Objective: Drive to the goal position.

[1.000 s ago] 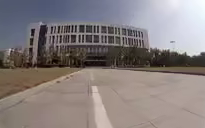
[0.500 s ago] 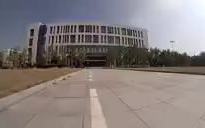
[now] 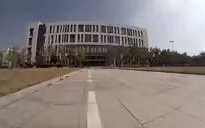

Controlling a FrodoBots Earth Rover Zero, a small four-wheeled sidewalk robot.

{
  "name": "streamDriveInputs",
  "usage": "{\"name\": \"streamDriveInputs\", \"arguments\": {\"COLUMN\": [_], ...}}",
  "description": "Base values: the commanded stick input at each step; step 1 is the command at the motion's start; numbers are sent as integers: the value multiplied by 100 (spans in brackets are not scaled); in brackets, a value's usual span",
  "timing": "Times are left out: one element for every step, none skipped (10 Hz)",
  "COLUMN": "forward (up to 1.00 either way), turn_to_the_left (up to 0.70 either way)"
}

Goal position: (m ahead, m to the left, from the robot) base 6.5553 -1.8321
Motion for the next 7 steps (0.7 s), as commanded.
{"name": "streamDriveInputs", "arguments": {"forward": [70, 70, 70, 70, 70, 70, 70], "turn_to_the_left": [-1, -1, 1, 9, 18, 26, 34]}}
